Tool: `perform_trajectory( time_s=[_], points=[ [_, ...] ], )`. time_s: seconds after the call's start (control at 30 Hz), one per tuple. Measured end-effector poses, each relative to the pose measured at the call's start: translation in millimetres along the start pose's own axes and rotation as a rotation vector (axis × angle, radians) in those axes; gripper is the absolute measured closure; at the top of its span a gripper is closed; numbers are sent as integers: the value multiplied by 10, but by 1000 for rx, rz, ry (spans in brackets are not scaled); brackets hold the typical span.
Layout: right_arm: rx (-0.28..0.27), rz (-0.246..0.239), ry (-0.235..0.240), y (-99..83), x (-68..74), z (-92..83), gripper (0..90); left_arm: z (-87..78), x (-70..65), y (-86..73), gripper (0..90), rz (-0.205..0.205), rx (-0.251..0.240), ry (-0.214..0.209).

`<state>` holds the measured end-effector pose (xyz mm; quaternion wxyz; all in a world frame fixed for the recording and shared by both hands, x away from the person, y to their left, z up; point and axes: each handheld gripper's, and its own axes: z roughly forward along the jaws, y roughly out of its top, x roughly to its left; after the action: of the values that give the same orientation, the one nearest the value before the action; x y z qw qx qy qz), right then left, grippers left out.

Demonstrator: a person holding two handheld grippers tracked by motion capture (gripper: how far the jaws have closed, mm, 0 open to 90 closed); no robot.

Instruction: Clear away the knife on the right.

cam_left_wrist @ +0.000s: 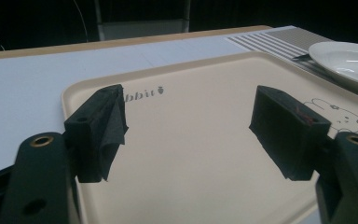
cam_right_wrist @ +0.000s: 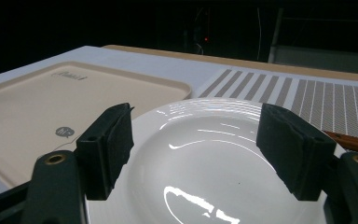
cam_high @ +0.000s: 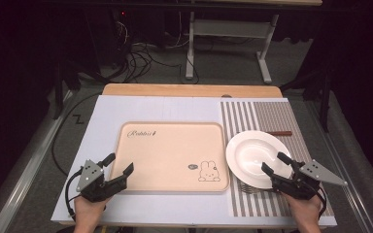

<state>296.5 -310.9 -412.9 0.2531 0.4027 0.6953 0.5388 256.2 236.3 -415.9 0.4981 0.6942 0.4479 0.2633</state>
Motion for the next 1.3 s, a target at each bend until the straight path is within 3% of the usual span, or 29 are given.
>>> perform_trajectory(
  time_s=[0.43, 0.7, 1.3],
  points=[
    [-7, 28, -27, 130, -87, 148, 305, 10, -5, -2, 276, 5, 2, 5],
    [2, 15, -43, 177, -117, 209, 305, 18, -4, -1, 276, 5, 4, 2],
    [80, 5, -64, 450, -287, 352, 321, 28, 7, 0, 284, 3, 4, 10]
  ],
)
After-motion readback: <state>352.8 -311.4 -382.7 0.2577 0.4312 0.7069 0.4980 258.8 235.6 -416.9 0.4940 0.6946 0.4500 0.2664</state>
